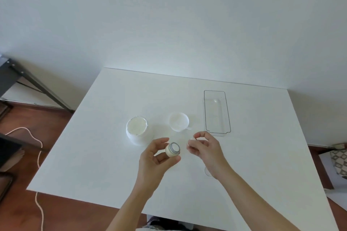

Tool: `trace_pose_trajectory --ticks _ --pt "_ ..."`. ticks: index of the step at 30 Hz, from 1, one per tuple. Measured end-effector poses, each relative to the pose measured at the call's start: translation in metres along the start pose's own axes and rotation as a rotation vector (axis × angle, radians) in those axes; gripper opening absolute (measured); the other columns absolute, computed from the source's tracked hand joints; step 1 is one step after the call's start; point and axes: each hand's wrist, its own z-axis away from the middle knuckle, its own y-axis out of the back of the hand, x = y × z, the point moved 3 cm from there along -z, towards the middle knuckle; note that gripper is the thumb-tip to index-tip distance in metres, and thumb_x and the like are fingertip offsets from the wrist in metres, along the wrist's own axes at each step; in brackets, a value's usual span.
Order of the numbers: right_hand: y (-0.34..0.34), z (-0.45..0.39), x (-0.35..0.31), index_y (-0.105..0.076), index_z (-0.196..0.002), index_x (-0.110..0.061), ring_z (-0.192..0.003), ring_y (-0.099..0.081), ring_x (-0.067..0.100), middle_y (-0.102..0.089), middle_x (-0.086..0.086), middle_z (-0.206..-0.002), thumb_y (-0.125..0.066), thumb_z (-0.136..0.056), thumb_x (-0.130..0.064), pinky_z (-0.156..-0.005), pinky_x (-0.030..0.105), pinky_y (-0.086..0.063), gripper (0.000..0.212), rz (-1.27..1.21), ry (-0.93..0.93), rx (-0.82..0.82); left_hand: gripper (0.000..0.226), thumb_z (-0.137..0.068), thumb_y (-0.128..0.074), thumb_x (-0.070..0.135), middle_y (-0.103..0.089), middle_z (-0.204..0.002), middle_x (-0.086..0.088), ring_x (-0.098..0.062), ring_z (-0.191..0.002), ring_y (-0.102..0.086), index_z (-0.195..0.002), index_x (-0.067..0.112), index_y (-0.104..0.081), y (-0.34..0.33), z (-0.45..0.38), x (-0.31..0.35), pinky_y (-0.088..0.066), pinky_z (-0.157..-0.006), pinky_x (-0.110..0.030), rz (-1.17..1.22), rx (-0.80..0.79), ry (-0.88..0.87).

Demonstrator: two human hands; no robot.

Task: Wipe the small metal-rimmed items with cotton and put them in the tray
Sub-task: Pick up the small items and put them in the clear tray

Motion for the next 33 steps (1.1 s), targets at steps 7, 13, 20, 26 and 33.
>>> trace_pose_trajectory --ticks 7,13,20,26,33 --pt "-0.018 0.042 -0.051 -0.056 -0.077 -0.010 -0.081 -0.067 0.020 -0.071 0.010 -0.079 -0.076 -0.077 -0.006 -0.082 0.028 -0.056 0.020 -0.182 0.055 -0.159 0.038 -0.069 -0.087 -0.006 -0.076 -0.095 -0.008 -0.022 -0.078 -0.077 -0.091 0.012 -0.062 -0.014 -0.009 0.014 -0.051 -0.059 -0.015 -0.100 -0.093 -0.072" --pt "-0.024 0.050 -0.068 -0.057 -0.074 -0.014 -0.084 -0.065 0.020 -0.073 0.013 -0.098 -0.082 -0.067 -0.020 -0.084 0.034 -0.050 0.026 0.112 0.163 -0.132 0.037 -0.069 -0.089 -0.001 -0.075 -0.098 -0.019 -0.025 -0.081 -0.078 -0.090 0.010 -0.061 -0.016 -0.018 0.025 -0.055 -0.062 -0.017 -0.126 -0.139 -0.083" --pt "-0.022 0.045 -0.078 -0.064 -0.094 -0.018 -0.075 -0.061 0.013 -0.073 0.002 -0.094 -0.083 -0.067 -0.013 -0.079 0.036 -0.054 0.033 0.328 0.146 -0.180 0.048 -0.057 -0.092 0.028 -0.080 -0.087 -0.010 -0.029 -0.085 -0.078 -0.089 0.012 -0.060 -0.014 -0.022 0.033 -0.060 -0.087 -0.048 -0.160 -0.217 -0.092" --pt "-0.026 0.039 -0.086 -0.071 -0.090 -0.029 -0.072 -0.066 0.009 -0.074 -0.003 -0.082 -0.085 -0.068 -0.030 -0.069 0.025 -0.053 0.026 0.556 0.133 -0.153 0.039 -0.064 -0.094 0.014 -0.080 -0.086 -0.003 -0.022 -0.085 -0.078 -0.081 0.032 -0.063 -0.007 -0.027 0.036 -0.058 -0.085 -0.039 -0.251 -0.254 -0.128" --pt "-0.036 0.037 -0.086 -0.061 -0.106 -0.032 -0.062 -0.058 -0.003 -0.073 -0.007 -0.078 -0.075 -0.074 -0.048 -0.065 0.016 -0.044 0.038 0.808 0.182 -0.127 0.043 -0.066 -0.092 0.006 -0.081 -0.086 -0.004 -0.022 -0.086 -0.078 -0.080 0.034 -0.062 0.001 -0.032 0.039 -0.059 -0.083 -0.033 -0.256 -0.281 -0.118"
